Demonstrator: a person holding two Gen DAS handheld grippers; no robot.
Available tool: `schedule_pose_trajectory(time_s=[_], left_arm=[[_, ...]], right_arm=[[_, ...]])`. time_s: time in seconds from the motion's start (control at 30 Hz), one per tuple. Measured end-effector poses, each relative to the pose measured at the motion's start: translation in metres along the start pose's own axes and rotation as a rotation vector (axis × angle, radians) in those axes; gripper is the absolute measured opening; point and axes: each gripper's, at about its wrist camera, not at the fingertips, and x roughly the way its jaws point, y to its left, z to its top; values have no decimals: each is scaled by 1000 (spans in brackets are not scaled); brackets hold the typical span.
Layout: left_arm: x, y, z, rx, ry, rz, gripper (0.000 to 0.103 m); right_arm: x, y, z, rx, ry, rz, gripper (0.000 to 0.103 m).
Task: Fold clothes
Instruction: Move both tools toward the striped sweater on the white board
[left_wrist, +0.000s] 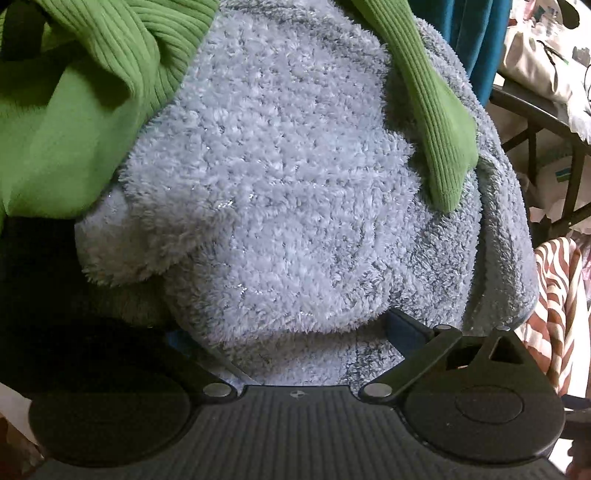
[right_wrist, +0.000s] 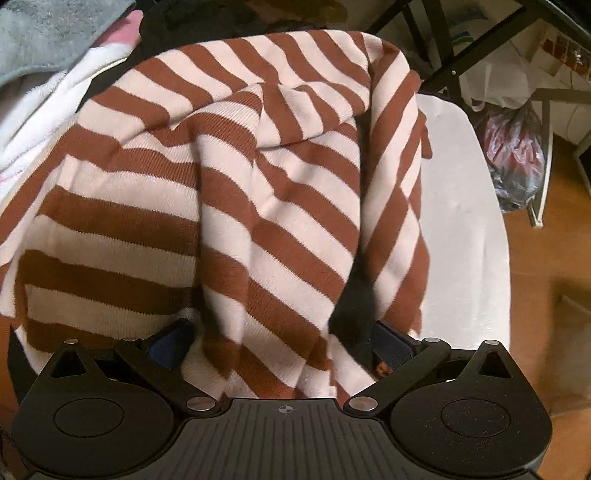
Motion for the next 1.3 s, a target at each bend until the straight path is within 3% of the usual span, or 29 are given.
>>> schedule_pose_trajectory(time_s=[0.17,0.43,0.73,0.87,1.03,1.1,1.3], left_arm=[[4,3,3,22,32,-5,102],[6,-4,-8,75,21,54,103],[1,-7,-15,80,23,93,103],[-7,-7,-16,81,40,89,103],[-33,-5,-17,59,34,-3,97],[-48,-8,-19,67,29,-51,84],[-73,-36,-23,118,18,-167,70]], right_arm=[[9,-9,-2,78,12,45,102],[14,-17,0,62,19,89,102],[9,-29,12,64,85,124,102],[-9,-46,8,51,40,101,102],[-30,-65,-2,43,-4,107,102],[-36,-70,-6,52,-14,118,102],[-42,-84,-13,35,-12,87,100]])
